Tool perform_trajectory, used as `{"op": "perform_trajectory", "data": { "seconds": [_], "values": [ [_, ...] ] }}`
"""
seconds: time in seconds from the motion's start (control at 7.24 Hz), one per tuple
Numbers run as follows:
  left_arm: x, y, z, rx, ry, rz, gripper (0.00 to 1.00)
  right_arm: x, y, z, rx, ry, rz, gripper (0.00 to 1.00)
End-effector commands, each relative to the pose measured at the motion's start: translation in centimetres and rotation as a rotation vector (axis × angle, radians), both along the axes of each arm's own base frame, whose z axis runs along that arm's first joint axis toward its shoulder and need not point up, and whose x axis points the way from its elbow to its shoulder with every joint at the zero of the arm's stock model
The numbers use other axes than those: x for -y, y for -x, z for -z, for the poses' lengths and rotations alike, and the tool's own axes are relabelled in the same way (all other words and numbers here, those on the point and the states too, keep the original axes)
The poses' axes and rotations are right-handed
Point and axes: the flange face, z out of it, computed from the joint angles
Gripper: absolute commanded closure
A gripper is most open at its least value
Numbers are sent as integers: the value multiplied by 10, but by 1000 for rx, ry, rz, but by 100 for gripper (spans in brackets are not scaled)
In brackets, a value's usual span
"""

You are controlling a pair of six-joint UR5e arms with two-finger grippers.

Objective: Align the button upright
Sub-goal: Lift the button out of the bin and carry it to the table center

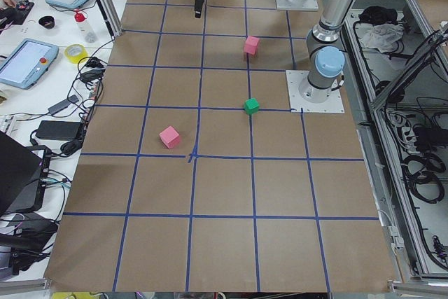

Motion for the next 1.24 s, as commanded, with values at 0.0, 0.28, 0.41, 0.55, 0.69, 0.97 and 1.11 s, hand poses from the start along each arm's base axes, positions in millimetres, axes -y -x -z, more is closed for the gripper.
{"op": "perform_trajectory", "data": {
  "seconds": [0.0, 0.28, 0.41, 0.55, 0.69, 0.97, 1.11],
  "values": [
    [0, 1, -1, 1, 1, 2, 0, 4, -5, -44, 0, 34, -5, 100],
    [0, 1, 0, 1, -1, 2, 0, 30, -20, -103, -2, 35, -8, 100],
    [0, 1, 0, 1, -1, 2, 0, 45, -56, -123, 0, 26, 8, 100],
    [0, 1, -1, 1, 1, 2, 0, 66, -117, -138, -22, 65, -25, 100],
    [-1, 1, 0, 1, -2, 2, 0, 76, -188, -148, -33, 89, -10, 100],
    [-1, 1, 0, 1, -1, 2, 0, 78, -332, -131, 60, 118, 77, 100],
    [0, 1, 0, 1, -1, 2, 0, 77, -399, -116, 78, 128, 106, 100]
  ]
}}
